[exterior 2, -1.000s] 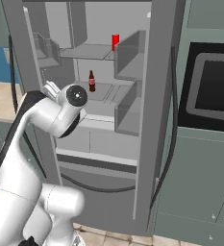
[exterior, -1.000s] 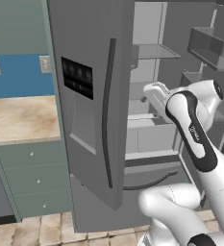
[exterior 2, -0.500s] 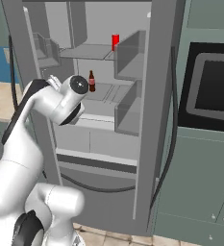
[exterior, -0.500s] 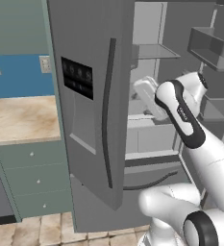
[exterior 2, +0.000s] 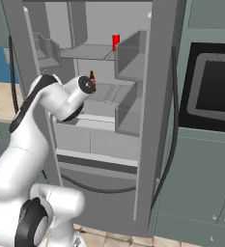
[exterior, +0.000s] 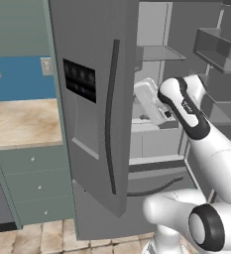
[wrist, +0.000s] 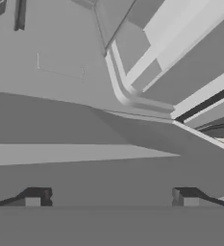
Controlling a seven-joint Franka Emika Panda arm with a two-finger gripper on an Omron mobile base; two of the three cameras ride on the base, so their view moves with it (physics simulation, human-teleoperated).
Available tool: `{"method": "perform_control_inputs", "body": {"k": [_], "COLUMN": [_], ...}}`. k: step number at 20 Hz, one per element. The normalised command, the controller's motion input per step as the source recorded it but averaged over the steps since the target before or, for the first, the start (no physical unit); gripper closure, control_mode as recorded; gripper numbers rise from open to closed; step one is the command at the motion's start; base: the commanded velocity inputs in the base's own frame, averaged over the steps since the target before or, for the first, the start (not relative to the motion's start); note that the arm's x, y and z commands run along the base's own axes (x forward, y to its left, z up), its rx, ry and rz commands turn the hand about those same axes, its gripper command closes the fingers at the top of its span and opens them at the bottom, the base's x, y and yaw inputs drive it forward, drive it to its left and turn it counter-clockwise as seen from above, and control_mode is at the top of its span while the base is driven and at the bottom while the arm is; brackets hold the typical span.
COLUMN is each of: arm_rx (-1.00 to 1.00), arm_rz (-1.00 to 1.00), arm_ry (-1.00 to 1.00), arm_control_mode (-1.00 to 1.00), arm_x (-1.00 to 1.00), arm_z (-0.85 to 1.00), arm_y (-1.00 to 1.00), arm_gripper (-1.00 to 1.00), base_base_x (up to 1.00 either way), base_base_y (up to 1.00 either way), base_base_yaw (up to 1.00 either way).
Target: Open the fridge, grab two sodas, and place both sodas inside the bowl with ice on the dining counter.
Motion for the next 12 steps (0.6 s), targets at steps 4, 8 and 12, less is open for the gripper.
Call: {"method": "perform_control_inputs", "body": {"k": [4, 8, 12], "arm_rx": [0.13, 0.11, 0.06], "arm_rz": [0.1, 0.09, 0.08], "arm_ry": [0.0, 0.0, 0.0], "arm_control_mode": [-1.0, -1.0, -1.0], "arm_x": [-0.1, -0.15, -0.19], "arm_z": [-0.15, -0.09, -0.05], "arm_y": [0.38, 0.43, 0.51], "arm_gripper": [-1.0, -1.0, -1.0], "base_base_x": [0.0, 0.0, 0.0], "base_base_y": [0.0, 0.0, 0.0], "base_base_yaw": [0.0, 0.0, 0.0]}}
